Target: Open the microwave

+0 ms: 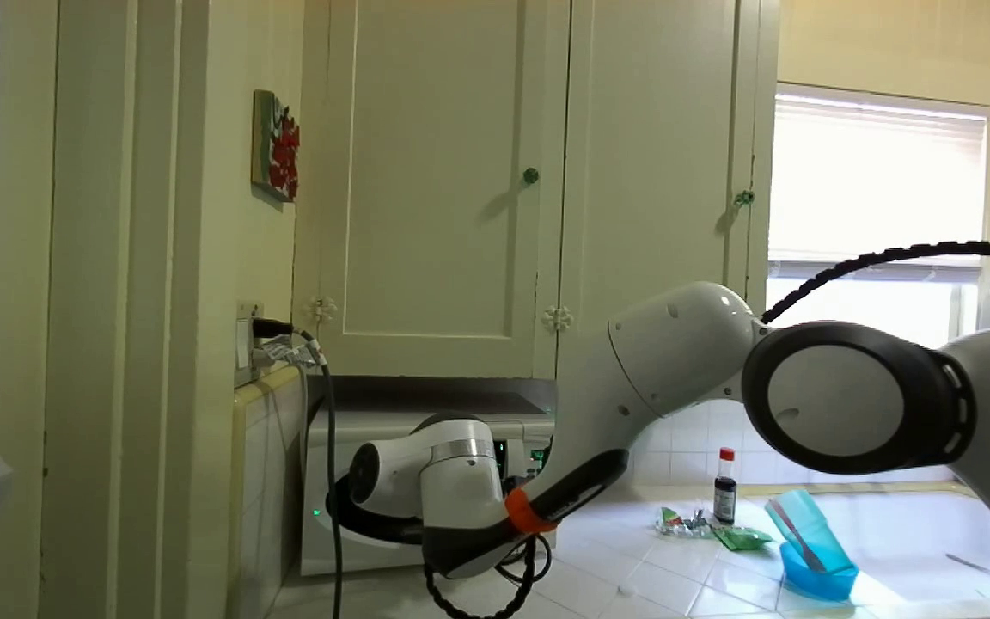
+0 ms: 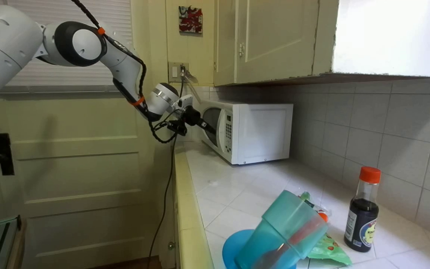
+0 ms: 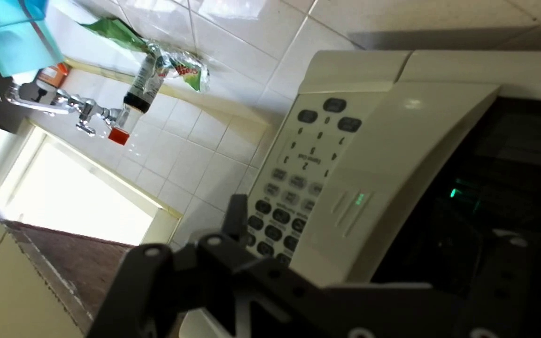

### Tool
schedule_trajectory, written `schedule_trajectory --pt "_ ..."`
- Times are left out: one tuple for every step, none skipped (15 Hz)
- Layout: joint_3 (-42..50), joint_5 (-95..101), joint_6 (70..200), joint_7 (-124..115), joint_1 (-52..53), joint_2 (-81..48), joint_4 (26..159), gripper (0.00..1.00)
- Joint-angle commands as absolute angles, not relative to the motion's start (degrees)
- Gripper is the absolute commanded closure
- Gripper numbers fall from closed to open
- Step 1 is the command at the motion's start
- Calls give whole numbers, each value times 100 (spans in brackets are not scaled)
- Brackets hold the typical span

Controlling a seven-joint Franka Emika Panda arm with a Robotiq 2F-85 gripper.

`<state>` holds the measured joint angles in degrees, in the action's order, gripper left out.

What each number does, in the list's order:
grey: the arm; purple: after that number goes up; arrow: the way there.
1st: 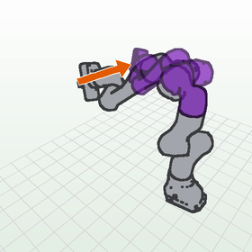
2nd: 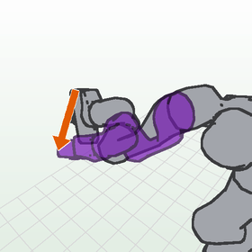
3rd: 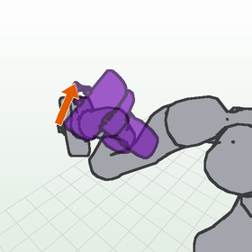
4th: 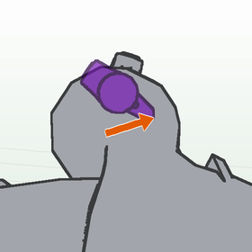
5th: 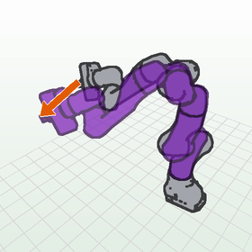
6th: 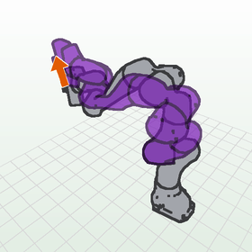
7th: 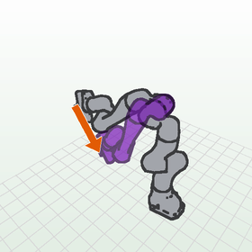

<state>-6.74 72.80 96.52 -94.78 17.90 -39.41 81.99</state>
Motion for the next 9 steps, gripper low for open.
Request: schedule_trajectory --pt "-681 6922 9685 -9688 1709 -3768 8523 0" --pt "-649 6886 9656 -9743 1716 -3746 8565 0" --pt "-616 6865 9636 -9790 1714 -3735 8576 0" --pt "-579 6878 9629 -9823 1720 -3722 8564 0" --pt "-561 6905 9587 -9833 1744 -3726 8521 0" --pt "-536 6953 9559 -9833 1764 -3725 8479 0" --pt "-531 6969 9580 -9805 1760 -3717 8443 0" --pt "-523 6990 9565 -9758 1774 -3715 8399 0" --pt "-542 6950 9594 -9697 1755 -3709 8369 0"
